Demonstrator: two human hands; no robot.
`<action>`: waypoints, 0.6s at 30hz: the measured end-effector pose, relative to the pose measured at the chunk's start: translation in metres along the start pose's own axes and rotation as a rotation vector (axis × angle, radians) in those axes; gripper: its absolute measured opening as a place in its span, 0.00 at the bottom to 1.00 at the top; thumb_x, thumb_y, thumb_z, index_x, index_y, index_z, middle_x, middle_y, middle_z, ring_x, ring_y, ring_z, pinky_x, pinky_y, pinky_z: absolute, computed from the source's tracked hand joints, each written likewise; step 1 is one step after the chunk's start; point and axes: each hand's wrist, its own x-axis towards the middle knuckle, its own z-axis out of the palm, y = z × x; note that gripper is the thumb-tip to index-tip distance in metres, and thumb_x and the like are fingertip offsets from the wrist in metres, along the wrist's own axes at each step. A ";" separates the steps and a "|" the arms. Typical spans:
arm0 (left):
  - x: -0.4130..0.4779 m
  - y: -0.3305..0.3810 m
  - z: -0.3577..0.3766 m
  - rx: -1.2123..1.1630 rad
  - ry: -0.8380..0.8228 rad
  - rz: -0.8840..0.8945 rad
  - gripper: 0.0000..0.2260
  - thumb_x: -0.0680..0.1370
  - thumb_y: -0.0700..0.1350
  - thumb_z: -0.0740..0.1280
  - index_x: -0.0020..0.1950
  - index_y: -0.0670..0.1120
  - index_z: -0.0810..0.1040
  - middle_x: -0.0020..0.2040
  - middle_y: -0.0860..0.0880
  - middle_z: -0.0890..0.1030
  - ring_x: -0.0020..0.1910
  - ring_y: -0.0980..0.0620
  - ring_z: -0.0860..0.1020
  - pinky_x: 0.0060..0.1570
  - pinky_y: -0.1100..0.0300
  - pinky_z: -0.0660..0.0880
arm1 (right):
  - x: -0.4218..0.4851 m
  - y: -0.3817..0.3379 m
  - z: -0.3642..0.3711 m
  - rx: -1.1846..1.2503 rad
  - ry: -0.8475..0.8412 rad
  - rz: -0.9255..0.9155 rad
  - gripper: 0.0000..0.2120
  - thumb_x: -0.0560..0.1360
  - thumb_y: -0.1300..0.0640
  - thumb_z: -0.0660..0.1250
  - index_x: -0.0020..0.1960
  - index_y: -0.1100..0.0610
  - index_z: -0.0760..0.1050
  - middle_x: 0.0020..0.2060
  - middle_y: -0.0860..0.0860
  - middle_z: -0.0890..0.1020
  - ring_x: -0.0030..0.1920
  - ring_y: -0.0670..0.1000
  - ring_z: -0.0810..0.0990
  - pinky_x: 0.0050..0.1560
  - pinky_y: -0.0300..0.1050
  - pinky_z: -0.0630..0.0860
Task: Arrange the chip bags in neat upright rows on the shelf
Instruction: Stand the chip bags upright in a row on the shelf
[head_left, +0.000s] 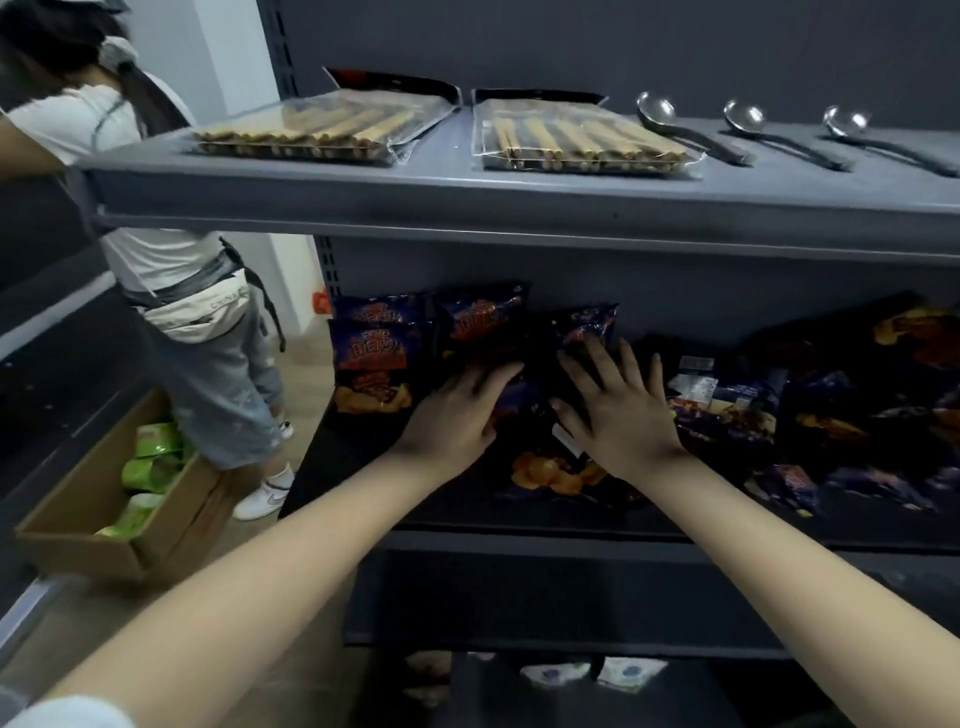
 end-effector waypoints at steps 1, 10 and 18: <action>0.002 0.000 -0.015 -0.094 0.019 -0.024 0.35 0.73 0.42 0.68 0.73 0.58 0.53 0.65 0.45 0.71 0.58 0.45 0.74 0.48 0.55 0.76 | 0.003 -0.002 -0.004 0.037 0.023 -0.005 0.32 0.76 0.35 0.41 0.76 0.46 0.51 0.77 0.51 0.52 0.75 0.62 0.50 0.71 0.67 0.46; -0.025 -0.046 -0.118 -0.621 -0.218 -0.373 0.37 0.65 0.47 0.66 0.73 0.50 0.59 0.67 0.50 0.72 0.65 0.54 0.70 0.66 0.57 0.66 | 0.022 -0.065 -0.032 0.980 -0.131 -0.218 0.34 0.73 0.37 0.61 0.75 0.45 0.55 0.66 0.33 0.64 0.62 0.25 0.61 0.57 0.18 0.56; -0.072 -0.095 -0.110 -0.756 -0.418 -0.499 0.31 0.73 0.39 0.67 0.73 0.50 0.60 0.69 0.51 0.70 0.65 0.58 0.70 0.63 0.60 0.69 | 0.038 -0.111 0.000 1.332 -0.695 -0.179 0.17 0.70 0.55 0.74 0.53 0.39 0.74 0.55 0.42 0.78 0.54 0.44 0.80 0.50 0.43 0.80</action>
